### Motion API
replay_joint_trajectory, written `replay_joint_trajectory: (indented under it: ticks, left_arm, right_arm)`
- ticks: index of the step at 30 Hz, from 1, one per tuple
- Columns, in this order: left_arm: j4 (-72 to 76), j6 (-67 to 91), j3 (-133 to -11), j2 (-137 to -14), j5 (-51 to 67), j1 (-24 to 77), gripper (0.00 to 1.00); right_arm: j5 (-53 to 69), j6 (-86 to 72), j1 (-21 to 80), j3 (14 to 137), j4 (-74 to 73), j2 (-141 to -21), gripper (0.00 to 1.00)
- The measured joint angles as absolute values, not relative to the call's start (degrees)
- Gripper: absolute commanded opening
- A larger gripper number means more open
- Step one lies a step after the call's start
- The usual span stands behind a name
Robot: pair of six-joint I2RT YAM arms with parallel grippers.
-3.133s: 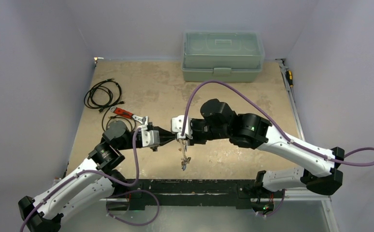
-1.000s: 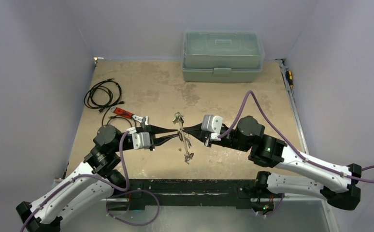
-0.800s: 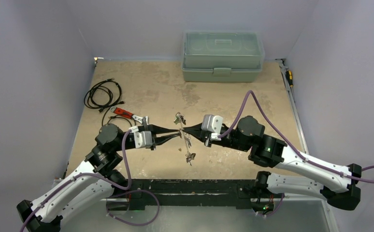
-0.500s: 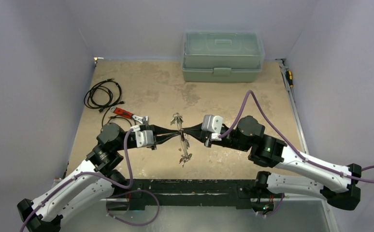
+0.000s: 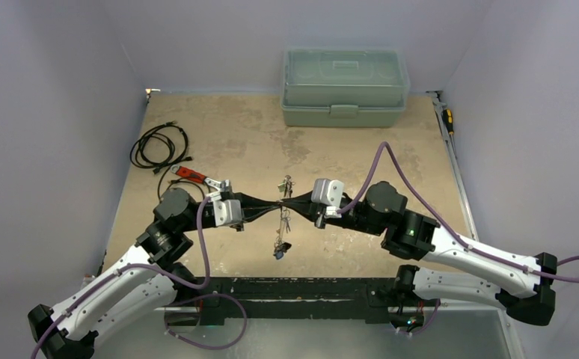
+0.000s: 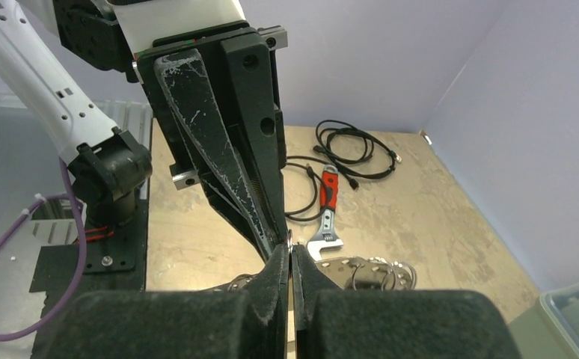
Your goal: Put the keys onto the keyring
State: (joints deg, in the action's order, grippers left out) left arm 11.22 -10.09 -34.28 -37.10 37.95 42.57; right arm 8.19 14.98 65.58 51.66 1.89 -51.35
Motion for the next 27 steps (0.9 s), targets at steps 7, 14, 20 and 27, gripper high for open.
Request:
replay_joint_trajectory:
  ticks: [7,14,20,27]
  left_arm:
    - [11.09,-10.11,-34.28,-37.52,38.13,42.54,0.0]
    - [10.87,-10.31,-34.28,-37.34,38.06,42.54,0.06]
    - [9.78,-11.16,-34.28,-36.01,37.36,42.54,0.25]
    - [9.39,-11.6,-34.28,-34.24,36.12,42.54,0.3]
  right_arm:
    - [6.96,13.93,65.56,50.11,6.22,-52.21,0.0]
    - [5.74,13.45,65.56,49.45,8.69,-52.66,0.0]
    - [5.45,13.08,65.56,49.41,8.64,-52.66,0.0]
    - [5.48,13.04,65.56,49.36,8.12,-52.66,0.0]
